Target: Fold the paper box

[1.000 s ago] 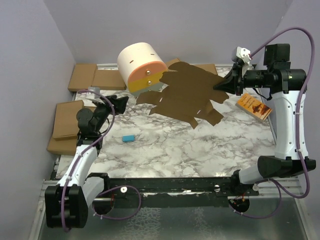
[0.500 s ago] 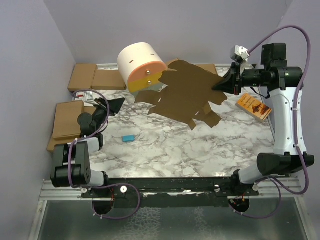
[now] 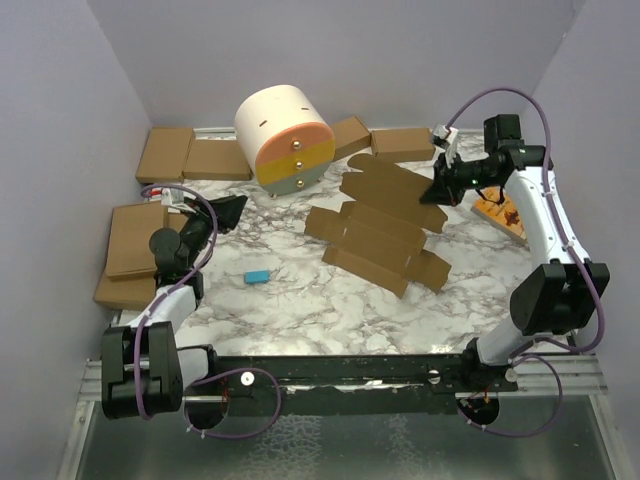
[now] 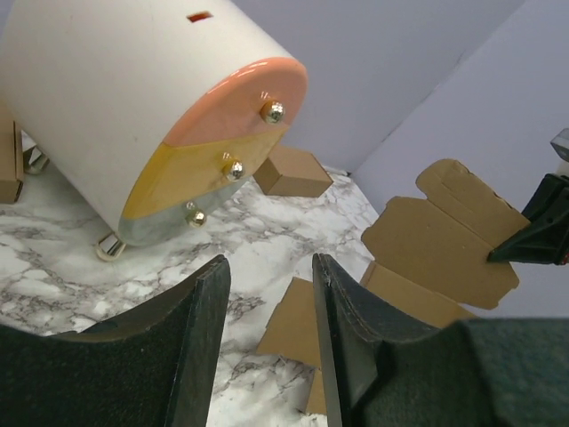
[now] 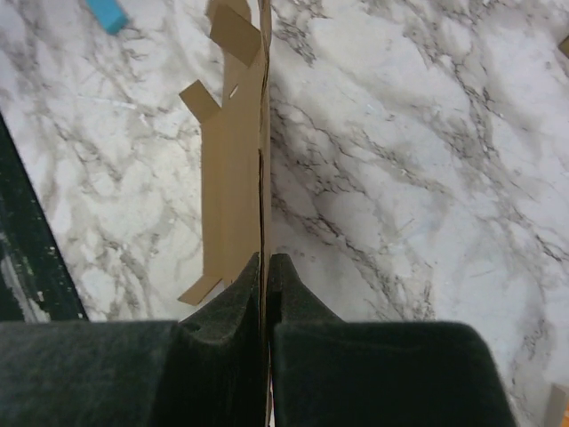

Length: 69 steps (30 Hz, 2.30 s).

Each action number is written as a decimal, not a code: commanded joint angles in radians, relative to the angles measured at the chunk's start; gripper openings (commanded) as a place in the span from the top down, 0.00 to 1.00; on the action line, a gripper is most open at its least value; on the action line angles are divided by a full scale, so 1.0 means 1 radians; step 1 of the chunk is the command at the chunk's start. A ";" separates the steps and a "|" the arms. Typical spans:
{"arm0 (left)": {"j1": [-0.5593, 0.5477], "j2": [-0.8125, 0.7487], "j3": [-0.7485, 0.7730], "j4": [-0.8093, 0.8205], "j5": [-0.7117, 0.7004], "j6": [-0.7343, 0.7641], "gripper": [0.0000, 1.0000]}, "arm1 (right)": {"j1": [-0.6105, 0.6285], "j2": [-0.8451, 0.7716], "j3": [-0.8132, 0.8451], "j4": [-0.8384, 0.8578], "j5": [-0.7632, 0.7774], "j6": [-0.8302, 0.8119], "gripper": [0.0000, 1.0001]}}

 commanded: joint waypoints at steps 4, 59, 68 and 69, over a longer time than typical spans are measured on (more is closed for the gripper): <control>-0.061 -0.011 0.016 -0.109 -0.057 0.099 0.54 | 0.004 -0.049 -0.121 0.189 0.082 -0.080 0.99; -0.358 0.170 0.012 0.711 0.018 -0.020 0.37 | -0.046 -0.231 0.223 0.893 -0.520 1.001 0.99; -0.424 0.136 0.026 0.704 -0.044 0.061 0.11 | -0.051 -0.233 0.182 0.965 -0.541 1.067 0.99; -0.425 0.149 0.032 0.707 -0.057 0.055 0.10 | -0.052 -0.234 0.179 0.967 -0.541 1.069 0.99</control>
